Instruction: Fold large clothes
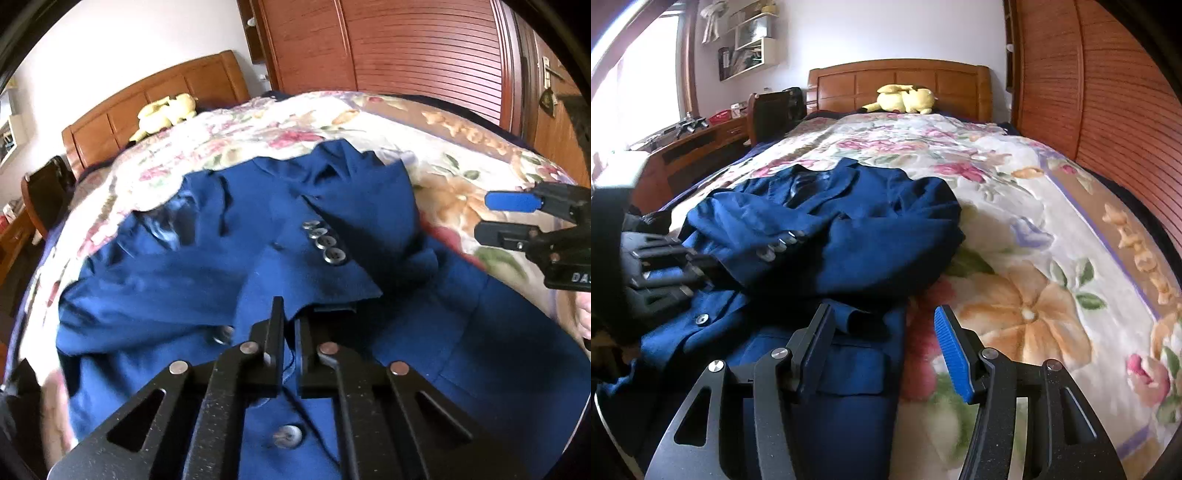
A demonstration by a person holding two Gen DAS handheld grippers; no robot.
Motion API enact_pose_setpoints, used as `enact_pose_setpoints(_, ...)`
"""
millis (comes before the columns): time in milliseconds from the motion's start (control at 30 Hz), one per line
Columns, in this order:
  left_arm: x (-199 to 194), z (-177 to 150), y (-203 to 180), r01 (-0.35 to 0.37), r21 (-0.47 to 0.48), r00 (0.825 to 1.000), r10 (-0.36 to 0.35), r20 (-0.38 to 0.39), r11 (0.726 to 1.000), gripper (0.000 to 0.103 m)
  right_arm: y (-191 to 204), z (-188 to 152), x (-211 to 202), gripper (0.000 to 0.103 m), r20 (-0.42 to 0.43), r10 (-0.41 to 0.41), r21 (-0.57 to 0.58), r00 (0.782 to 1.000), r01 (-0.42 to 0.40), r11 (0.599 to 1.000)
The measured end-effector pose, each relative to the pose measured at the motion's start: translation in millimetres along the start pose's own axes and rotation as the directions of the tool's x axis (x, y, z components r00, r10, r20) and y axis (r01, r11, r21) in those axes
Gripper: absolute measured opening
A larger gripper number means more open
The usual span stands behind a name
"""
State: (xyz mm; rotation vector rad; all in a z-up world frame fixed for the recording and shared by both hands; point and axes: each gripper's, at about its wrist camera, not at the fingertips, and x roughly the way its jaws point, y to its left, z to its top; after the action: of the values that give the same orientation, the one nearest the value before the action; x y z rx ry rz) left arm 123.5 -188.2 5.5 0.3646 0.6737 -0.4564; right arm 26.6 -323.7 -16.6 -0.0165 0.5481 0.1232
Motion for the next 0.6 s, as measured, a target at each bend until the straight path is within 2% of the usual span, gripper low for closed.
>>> enact_pose_setpoints(133, -22, 10, 20, -0.023, -0.044, 0.998, 0.025, 0.066, 0.999, 0.004, -5, 2, 0, 0.058, 0.004, -0.008, 0.020, 1.000, 0.008, 1.000)
enact_pose_setpoints(233, -55, 18, 43, -0.041, -0.082, 0.988, 0.053, 0.145, 0.996, 0.004, -6, 3, -1, 0.058, 0.016, -0.011, 0.025, 1.000, 0.010, 1.000)
enact_pose_setpoints(333, -87, 26, 67, -0.038, -0.122, 0.980, 0.061, 0.188, 0.992, 0.004, -6, 2, -1, 0.058, 0.027, -0.012, 0.032, 1.000, 0.011, 0.999)
enact_pose_setpoints(433, -112, 31, 94, -0.047, -0.172, 0.974, 0.084, 0.212, 0.984, 0.004, -5, 2, 1, 0.058, 0.031, -0.013, 0.038, 0.999, 0.011, 0.999)
enact_pose_setpoints(600, -140, 14, 136, -0.141, -0.240, 0.959, 0.193, 0.209, 0.960, 0.004, 0, 4, 2, 0.058, 0.032, -0.008, 0.019, 0.999, 0.007, 1.000)
